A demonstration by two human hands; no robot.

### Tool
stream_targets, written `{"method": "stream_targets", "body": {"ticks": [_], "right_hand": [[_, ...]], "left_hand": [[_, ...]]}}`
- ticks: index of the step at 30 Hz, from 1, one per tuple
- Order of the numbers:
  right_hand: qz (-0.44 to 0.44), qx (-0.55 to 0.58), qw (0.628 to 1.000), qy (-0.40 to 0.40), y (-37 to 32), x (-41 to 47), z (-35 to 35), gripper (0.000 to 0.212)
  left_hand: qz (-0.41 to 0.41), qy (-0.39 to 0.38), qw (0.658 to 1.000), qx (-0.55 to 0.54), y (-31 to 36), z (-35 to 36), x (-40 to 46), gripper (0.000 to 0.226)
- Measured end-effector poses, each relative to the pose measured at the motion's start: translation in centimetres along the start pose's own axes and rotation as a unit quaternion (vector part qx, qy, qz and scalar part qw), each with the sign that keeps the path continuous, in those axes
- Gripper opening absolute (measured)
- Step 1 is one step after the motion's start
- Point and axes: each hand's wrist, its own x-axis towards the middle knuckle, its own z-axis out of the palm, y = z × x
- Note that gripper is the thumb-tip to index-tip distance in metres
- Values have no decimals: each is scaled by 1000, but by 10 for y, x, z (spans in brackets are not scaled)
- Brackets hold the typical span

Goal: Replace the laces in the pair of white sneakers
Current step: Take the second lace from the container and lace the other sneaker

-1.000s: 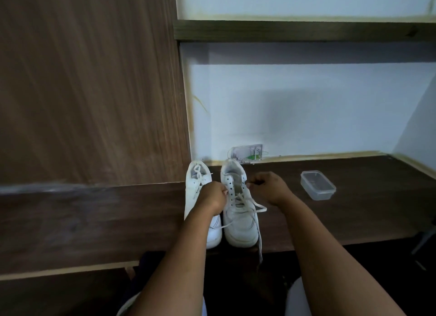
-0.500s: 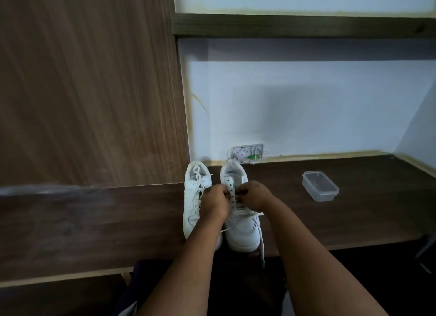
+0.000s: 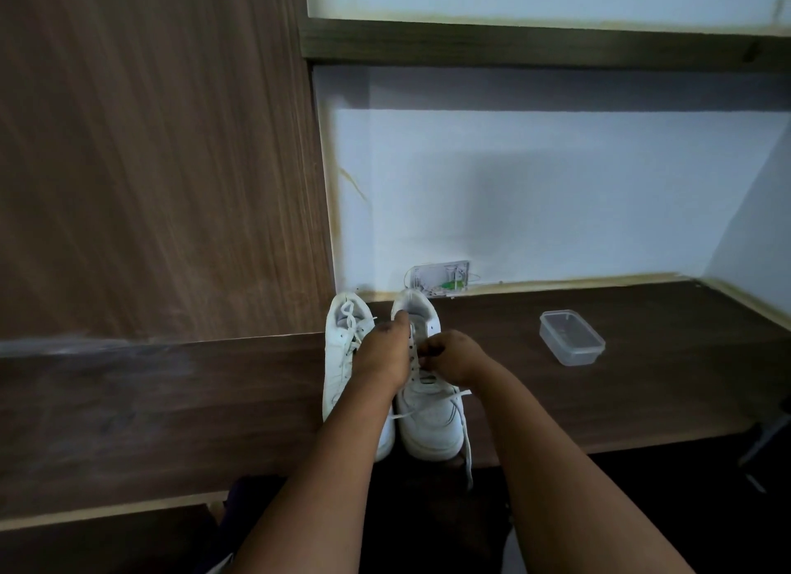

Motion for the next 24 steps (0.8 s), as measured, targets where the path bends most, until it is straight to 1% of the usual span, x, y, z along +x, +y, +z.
{"method": "stream_targets", "body": {"ticks": [3, 5, 7, 9, 11, 14, 18, 20, 22, 23, 24], "right_hand": [[2, 7, 1000, 9, 2, 1, 1, 23], [-1, 0, 1000, 10, 3, 2, 2, 20], [-10, -15, 1000, 5, 4, 2, 2, 19], [-23, -30, 999, -6, 2, 2, 1, 22], [-29, -50, 998, -20, 2, 1, -1, 25], [-34, -65, 997, -31, 1, 0, -3, 26], [-24, -15, 999, -19, 4, -1, -4, 24], [-16, 0, 1000, 0, 8, 0, -3, 19], [3, 60, 997, 42, 14, 1, -13, 10], [24, 94, 992, 79, 18, 0, -22, 9], [57, 135, 980, 135, 25, 3, -33, 10]], "left_hand": [[6, -27, 999, -32, -3, 0, 9, 41], [-18, -20, 994, -110, -9, 2, 13, 42], [-54, -2, 979, -196, -17, 5, 15, 41], [-70, 1, 968, -240, -23, 8, 15, 40], [-68, 2, 964, -259, -25, 11, 15, 34], [-69, 30, 962, -262, -24, 16, 15, 26], [-105, 49, 974, -195, -17, 20, 16, 37], [-109, 46, 973, -199, -14, 18, 17, 32], [-107, 36, 968, -226, -16, 18, 19, 27], [-110, 25, 964, -241, -18, 17, 19, 26], [-109, 13, 959, -262, -21, 17, 20, 26]]}}
